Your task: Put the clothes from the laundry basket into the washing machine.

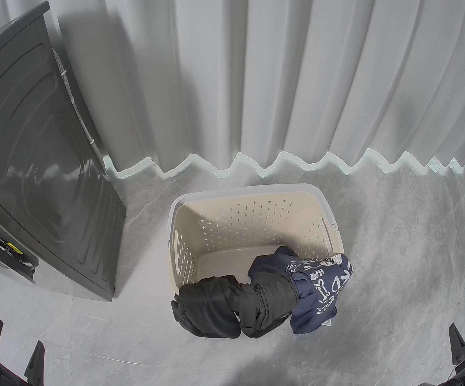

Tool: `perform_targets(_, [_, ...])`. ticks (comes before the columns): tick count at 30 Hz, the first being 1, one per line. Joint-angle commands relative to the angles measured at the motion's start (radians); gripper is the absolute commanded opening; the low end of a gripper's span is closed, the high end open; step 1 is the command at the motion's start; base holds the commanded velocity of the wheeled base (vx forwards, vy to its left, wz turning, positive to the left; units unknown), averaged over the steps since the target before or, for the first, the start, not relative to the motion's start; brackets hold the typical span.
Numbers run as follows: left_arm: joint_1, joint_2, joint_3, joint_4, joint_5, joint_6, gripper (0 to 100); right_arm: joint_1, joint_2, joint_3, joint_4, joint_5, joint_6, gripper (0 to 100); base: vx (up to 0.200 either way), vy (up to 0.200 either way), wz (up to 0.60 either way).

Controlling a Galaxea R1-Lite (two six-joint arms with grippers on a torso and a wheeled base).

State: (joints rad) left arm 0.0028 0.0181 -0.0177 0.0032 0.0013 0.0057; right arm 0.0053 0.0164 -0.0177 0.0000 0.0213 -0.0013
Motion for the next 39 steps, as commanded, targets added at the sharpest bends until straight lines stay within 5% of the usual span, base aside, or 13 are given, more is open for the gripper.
perform_targets(1, [-0.001, -0.018, 0.016, 0.000, 0.000, 0.000, 100, 0.001, -0.016, 0.016, 0.000, 0.000, 0.000, 100, 0.000, 0.000, 0.00])
perform_targets(21, [-0.001, -0.018, 0.016, 0.000, 0.000, 0.000, 100, 0.001, -0.016, 0.016, 0.002, 0.000, 0.000, 100, 0.000, -0.030, 0.00])
perform_targets(33, [-0.001, -0.018, 0.016, 0.000, 0.000, -0.003, 100, 0.001, -0.016, 0.016, 0.000, 0.000, 0.000, 100, 0.200, 0.000, 0.00])
perform_targets(39, [0.000, -0.018, 0.016, 0.000, 0.000, -0.003, 100, 0.001, -0.016, 0.016, 0.000, 0.000, 0.000, 100, 0.000, 0.000, 0.00])
